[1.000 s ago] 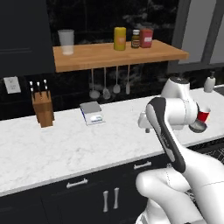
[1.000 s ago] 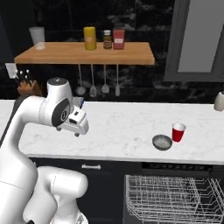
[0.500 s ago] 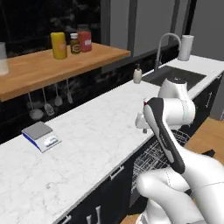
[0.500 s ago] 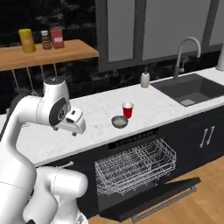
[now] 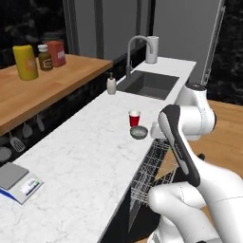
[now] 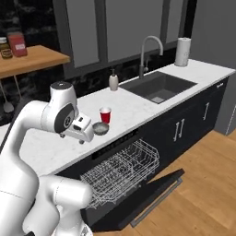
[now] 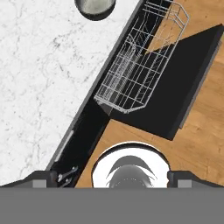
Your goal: Pick up the cup and bowl from the counter, place them in the dishwasher, and close the dishwasher door.
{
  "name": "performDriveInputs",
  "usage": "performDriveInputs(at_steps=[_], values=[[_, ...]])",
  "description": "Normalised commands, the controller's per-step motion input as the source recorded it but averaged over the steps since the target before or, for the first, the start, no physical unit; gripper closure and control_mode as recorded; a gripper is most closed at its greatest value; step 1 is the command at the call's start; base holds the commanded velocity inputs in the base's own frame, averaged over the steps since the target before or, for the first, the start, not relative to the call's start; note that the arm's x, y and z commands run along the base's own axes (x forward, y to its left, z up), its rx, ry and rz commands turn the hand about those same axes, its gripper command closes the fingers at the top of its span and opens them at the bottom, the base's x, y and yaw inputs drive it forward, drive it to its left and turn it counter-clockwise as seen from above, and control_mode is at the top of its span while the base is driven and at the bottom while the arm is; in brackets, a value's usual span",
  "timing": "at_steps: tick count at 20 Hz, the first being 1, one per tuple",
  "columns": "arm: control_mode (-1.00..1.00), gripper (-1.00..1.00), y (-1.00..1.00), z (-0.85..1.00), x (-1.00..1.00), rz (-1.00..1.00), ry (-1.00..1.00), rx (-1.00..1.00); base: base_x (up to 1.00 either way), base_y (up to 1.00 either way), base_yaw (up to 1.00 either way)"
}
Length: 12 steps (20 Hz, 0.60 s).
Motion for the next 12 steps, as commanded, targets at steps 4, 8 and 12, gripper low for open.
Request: performDriveInputs(at_steps=[4,8,12], values=[[1.0,-1.0,0.0,0.0,0.0,0.0,0.0,0.0,0.53,0.18,-0.25],[1.0,-1.0,0.0,0.0,0.0,0.0,0.0,0.0,0.69,0.51,-0.36],[1.0,-1.0,0.0,0.0,0.0,0.0,0.0,0.0,0.44,0.37,-0.32]])
